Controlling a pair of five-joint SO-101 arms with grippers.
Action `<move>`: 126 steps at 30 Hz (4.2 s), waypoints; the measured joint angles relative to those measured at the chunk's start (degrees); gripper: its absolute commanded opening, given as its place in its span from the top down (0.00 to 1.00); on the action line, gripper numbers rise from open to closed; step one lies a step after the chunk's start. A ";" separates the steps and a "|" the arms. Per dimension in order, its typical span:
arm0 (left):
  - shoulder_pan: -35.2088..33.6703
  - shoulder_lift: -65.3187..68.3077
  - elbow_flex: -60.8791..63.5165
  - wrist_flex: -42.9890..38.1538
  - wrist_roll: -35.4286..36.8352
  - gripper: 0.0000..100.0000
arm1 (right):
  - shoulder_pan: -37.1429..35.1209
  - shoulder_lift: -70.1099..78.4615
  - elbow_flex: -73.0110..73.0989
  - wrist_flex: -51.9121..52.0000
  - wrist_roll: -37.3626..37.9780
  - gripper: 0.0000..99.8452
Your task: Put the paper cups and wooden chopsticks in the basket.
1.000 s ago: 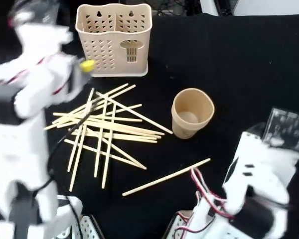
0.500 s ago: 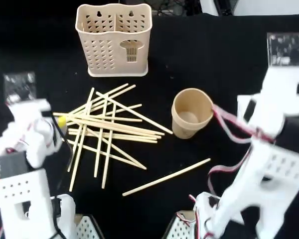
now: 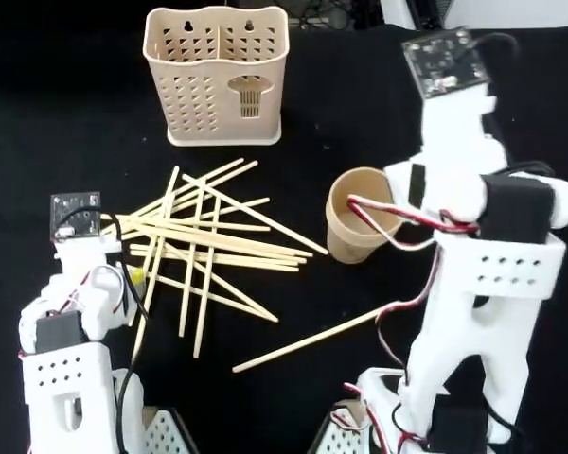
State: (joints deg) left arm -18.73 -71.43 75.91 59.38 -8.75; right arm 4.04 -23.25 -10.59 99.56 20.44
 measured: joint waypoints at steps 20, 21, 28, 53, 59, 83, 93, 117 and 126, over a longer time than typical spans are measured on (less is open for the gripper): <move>-6.24 -30.51 20.40 0.53 -5.71 0.75 | -0.97 13.36 9.58 -9.85 2.37 0.90; -6.33 -31.74 20.31 1.32 -5.45 0.75 | -0.97 13.89 9.58 -9.85 2.37 0.90; -6.33 -32.18 20.40 2.81 -5.27 0.75 | -0.97 17.14 9.58 -9.85 2.64 0.90; -6.33 -32.18 20.40 2.81 -5.27 0.75 | 0.18 20.66 1.76 -9.85 5.54 0.99; -6.33 -32.18 20.40 2.81 -5.27 0.75 | 3.60 23.82 1.05 -9.85 8.88 0.99; -6.33 -32.18 20.40 2.81 -5.27 0.75 | 3.43 26.29 -3.16 -6.24 9.32 0.99; -6.33 -32.18 20.40 2.81 -5.27 0.75 | 3.08 20.22 -2.90 -3.78 9.41 0.81; -6.33 -32.18 20.40 2.81 -5.27 0.75 | -1.85 20.22 10.29 -15.21 18.02 0.78; -6.33 -32.18 20.40 2.81 -5.27 0.75 | 0.09 20.40 17.49 -20.13 20.75 0.78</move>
State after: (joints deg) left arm -25.05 -103.60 96.31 62.20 -14.02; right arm 4.13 -2.86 6.90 79.43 41.19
